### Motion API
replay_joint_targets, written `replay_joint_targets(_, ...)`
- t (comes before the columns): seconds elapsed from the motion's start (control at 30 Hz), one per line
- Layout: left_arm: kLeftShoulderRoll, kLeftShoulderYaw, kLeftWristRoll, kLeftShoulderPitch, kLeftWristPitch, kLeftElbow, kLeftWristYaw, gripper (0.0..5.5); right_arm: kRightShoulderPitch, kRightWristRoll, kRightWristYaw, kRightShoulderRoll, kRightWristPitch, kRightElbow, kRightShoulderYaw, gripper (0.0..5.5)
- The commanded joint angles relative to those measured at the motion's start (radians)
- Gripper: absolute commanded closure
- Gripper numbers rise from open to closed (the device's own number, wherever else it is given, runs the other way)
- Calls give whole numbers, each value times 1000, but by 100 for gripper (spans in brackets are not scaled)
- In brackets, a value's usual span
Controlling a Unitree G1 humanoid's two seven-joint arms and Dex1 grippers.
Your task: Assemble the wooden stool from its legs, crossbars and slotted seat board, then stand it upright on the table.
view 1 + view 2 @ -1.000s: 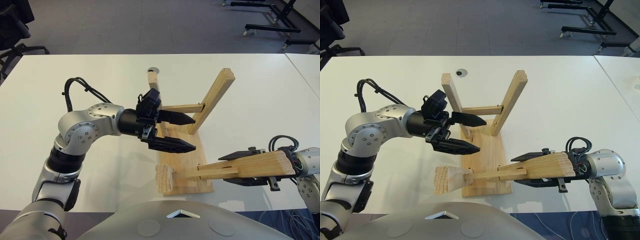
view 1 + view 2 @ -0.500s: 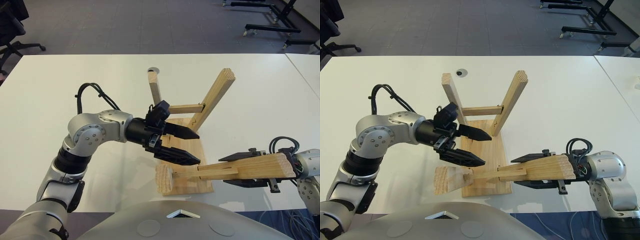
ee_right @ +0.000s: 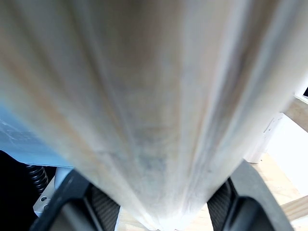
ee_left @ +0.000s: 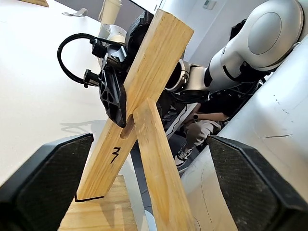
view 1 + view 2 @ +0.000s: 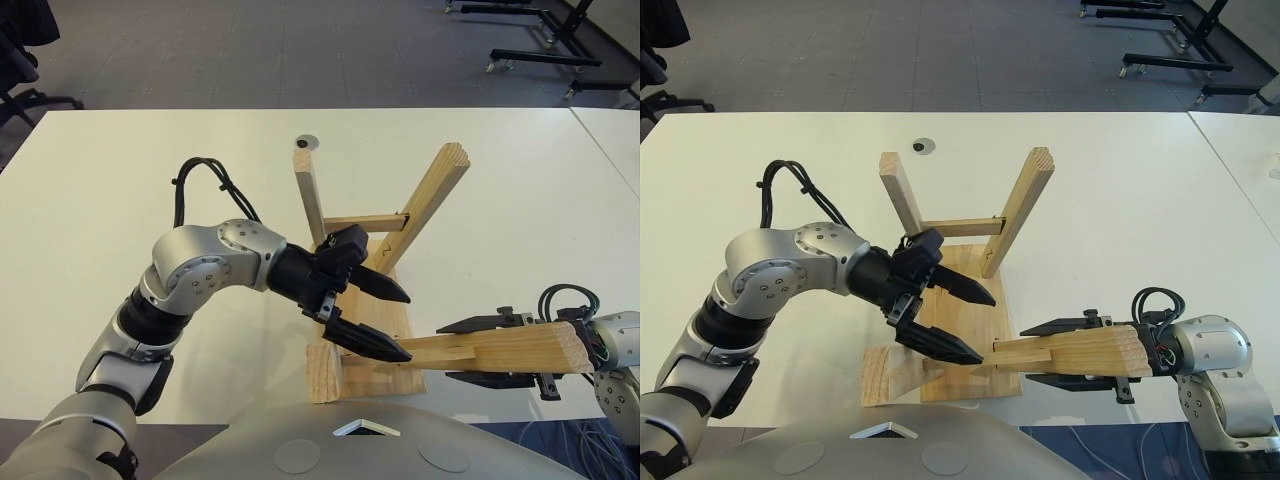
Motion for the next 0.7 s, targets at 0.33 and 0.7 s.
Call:
replay_joint_targets(0.33,-5,-103,126,-52,49,57,61,115,25,-26,12,-11,-18,-10,10,345)
replay_joint_targets(0.7,30,-174,186,-48,59,78,66,115,48,-29,7,-10,-31,-24,9,345)
